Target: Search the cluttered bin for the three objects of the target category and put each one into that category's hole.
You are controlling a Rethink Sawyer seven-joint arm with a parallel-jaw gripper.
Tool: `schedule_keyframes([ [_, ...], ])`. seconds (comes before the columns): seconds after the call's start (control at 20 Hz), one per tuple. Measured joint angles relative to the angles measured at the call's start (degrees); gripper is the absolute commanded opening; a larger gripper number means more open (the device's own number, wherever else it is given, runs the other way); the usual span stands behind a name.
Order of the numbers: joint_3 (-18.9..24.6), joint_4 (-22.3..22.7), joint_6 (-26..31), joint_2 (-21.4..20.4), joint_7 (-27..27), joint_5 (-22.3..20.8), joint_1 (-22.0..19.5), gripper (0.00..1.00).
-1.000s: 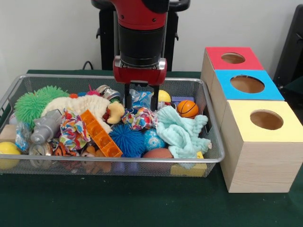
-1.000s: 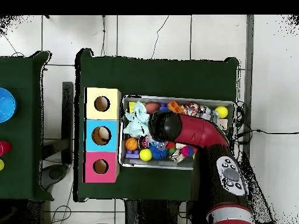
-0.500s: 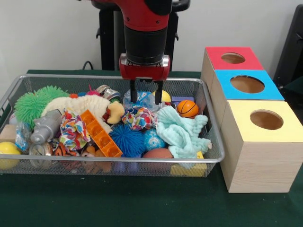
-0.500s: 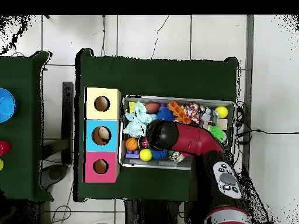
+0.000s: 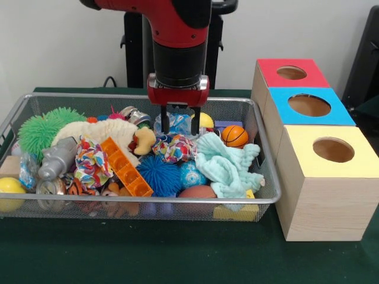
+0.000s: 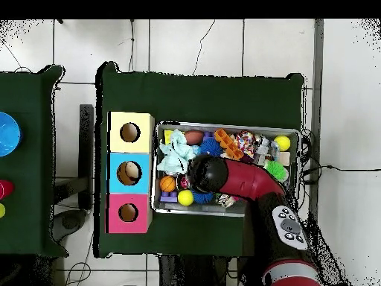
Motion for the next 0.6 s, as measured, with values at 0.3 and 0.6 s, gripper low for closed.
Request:
schedule_keyframes([
  [0.3,-0.01,-0.02,0.0,0.41,0.0,0.0,-0.55,1.0],
  [0.6,0.0,-0.02,0.0,0.47,0.0,0.01,-0.57,1.0],
])
